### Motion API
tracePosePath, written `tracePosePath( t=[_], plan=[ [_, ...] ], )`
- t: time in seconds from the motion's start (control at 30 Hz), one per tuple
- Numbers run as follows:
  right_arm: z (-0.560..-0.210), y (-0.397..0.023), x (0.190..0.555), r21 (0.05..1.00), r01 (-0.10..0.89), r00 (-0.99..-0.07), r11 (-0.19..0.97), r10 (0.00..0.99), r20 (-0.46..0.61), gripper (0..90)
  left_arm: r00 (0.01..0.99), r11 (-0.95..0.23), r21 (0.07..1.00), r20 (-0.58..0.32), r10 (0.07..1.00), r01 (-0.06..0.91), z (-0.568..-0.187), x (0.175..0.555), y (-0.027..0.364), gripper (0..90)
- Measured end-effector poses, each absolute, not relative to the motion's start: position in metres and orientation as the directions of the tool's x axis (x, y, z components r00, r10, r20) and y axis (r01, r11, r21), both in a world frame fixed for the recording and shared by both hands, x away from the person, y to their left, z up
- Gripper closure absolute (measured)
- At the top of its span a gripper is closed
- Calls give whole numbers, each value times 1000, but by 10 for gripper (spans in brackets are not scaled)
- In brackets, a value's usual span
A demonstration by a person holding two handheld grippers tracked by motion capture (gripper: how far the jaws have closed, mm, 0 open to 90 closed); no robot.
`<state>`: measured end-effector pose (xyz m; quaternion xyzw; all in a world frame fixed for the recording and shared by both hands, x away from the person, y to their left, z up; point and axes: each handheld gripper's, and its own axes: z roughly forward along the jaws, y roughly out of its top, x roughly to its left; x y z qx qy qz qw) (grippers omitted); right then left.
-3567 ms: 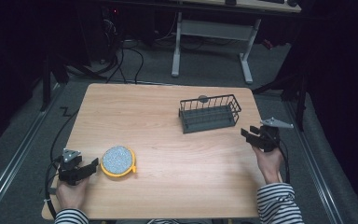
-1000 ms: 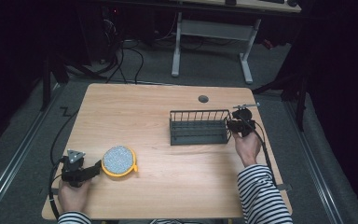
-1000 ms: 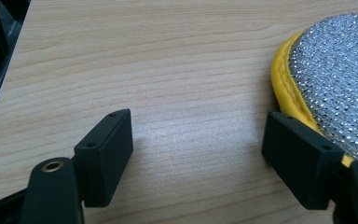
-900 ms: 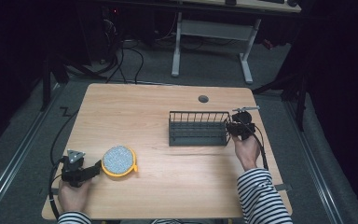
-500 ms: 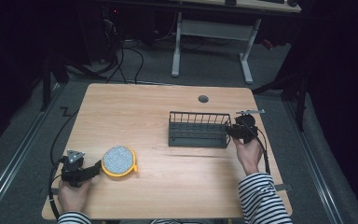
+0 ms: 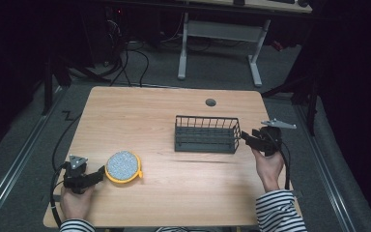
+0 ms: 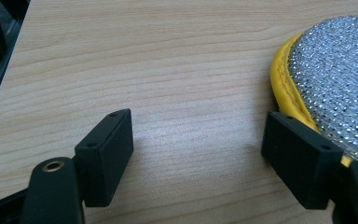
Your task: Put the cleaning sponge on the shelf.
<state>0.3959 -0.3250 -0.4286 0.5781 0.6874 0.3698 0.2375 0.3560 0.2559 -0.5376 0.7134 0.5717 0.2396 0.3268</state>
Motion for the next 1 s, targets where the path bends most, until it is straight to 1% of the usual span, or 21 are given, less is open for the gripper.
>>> tracePosePath(
  t=[0.07,0.13,0.23,0.3,0.33,0.37,0.4,0.47,0.53,0.57,0.6,0.67,0.73,0.8,0.83,0.87,0.9,0.93,0.97,1.0],
  plan=[
    [-433,-329,387,781,621,-222,68,971,92,506,234,-135,740,-30,972,659,-538,356,256,251],
    [-442,-338,373,774,631,-216,57,971,105,507,229,-137,739,-23,973,660,-538,356,255,249],
    [-449,-343,364,774,630,-212,57,972,101,507,229,-136,739,-24,973,660,-538,356,255,249],
    [-463,-351,351,765,642,-200,53,975,100,506,229,-139,738,-21,973,660,-538,356,255,249],
    [-463,-351,351,765,642,-200,53,975,100,506,229,-139,738,-21,973,660,-538,356,255,249],
    [-472,-354,344,754,654,-192,57,977,92,505,229,-138,739,-23,973,660,-538,356,255,249],
    [-472,-354,344,754,654,-192,57,977,92,505,229,-136,739,-25,973,660,-538,356,255,249],
    [-488,-357,335,735,676,-190,51,976,107,499,228,-130,740,-33,973,660,-538,356,256,252],
    [-492,-357,333,733,677,-189,57,977,99,498,228,-128,741,-35,973,659,-538,356,257,252],
    [-505,-358,328,726,686,-185,50,977,107,490,230,-131,740,-33,973,660,-537,356,257,252],
    [-505,-358,328,726,686,-185,50,977,107,490,231,-132,739,-33,972,660,-537,356,257,252],
    [-516,-359,324,723,690,-179,47,978,107,484,231,-132,740,-33,972,659,-538,356,257,252],
    [-524,-358,322,712,700,-169,54,981,92,475,228,-129,740,-34,973,660,-538,356,256,252],
    [-527,-358,320,730,681,-170,63,983,74,473,230,-129,741,-35,973,659,-537,356,257,262],
    [-528,-355,320,734,674,-176,86,983,47,458,233,-133,742,-33,972,658,-537,355,257,269],
    [-528,-355,320,734,674,-176,86,983,47,458,235,-129,744,-38,971,656,-538,355,258,269],
    [-529,-352,320,736,665,-191,127,982,3,431,237,-98,742,-84,968,663,-536,355,263,270],
    [-529,-352,320,736,665,-191,127,982,3,431,237,-98,742,-84,968,663,-536,355,263,275],
    [-530,-348,320,731,666,-199,152,980,-22,411,234,-59,735,-138,962,676,-534,355,268,281],
    [-530,-348,320,731,666,-199,152,980,-22,411,234,-59,735,-138,962,676,-534,355,268,285]
  ],
)
